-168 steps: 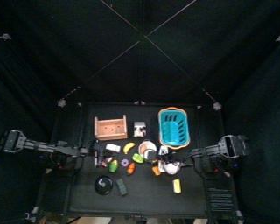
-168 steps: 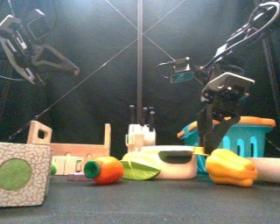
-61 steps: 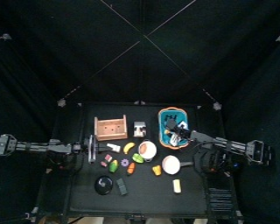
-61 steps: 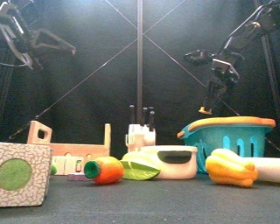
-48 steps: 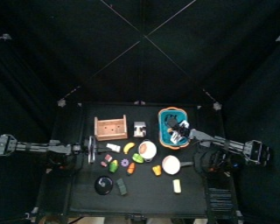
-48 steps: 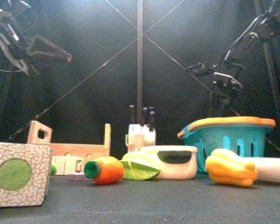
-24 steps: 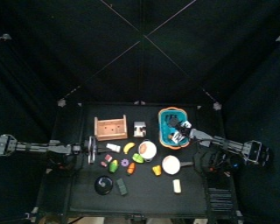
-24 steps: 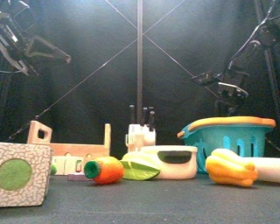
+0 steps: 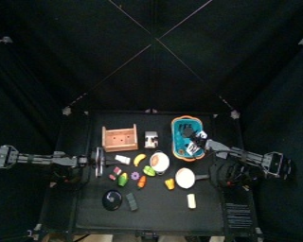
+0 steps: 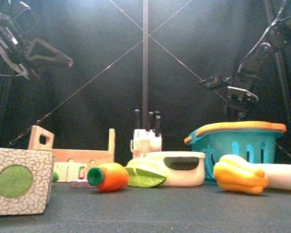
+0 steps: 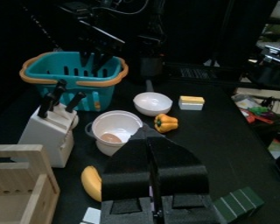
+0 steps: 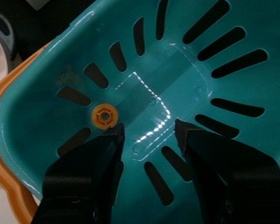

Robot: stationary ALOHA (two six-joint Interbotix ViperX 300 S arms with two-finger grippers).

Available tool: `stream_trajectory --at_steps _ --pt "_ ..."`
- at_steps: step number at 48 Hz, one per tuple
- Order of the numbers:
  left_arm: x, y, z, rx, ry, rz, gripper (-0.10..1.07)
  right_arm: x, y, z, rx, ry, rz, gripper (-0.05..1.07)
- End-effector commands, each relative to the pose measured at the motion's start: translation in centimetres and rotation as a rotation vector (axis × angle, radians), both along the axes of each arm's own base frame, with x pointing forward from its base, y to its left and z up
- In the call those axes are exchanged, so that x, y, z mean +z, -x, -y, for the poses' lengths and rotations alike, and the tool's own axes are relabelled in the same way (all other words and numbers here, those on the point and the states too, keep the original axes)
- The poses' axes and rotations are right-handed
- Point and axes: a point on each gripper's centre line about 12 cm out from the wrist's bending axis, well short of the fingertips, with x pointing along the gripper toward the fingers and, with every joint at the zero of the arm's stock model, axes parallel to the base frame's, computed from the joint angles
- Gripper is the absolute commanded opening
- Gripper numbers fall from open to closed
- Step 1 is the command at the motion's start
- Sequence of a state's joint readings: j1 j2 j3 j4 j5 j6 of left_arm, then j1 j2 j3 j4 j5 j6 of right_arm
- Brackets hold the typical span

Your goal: Place yellow nut in basket

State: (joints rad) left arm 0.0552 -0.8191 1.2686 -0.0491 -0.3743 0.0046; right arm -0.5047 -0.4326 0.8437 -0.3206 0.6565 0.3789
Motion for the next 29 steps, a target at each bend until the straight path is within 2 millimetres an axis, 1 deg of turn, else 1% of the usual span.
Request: stream_trajectory --at_steps 1,26,29 --pt "0.51 -0.15 -0.07 0.003 -0.004 0.018 -0.02 0.53 -0.22 -0.05 0.003 0.008 0.022 0.84" --pt "0.47 -0.13 -0.07 0.003 -0.004 0.018 -0.02 0.56 -0.35 -0.14 0.011 0.011 0.027 0.84" --pt "0.45 -0.15 -0.07 0.002 -0.006 0.018 -0.02 0.86 -0.48 -0.11 0.012 0.014 0.034 0.84"
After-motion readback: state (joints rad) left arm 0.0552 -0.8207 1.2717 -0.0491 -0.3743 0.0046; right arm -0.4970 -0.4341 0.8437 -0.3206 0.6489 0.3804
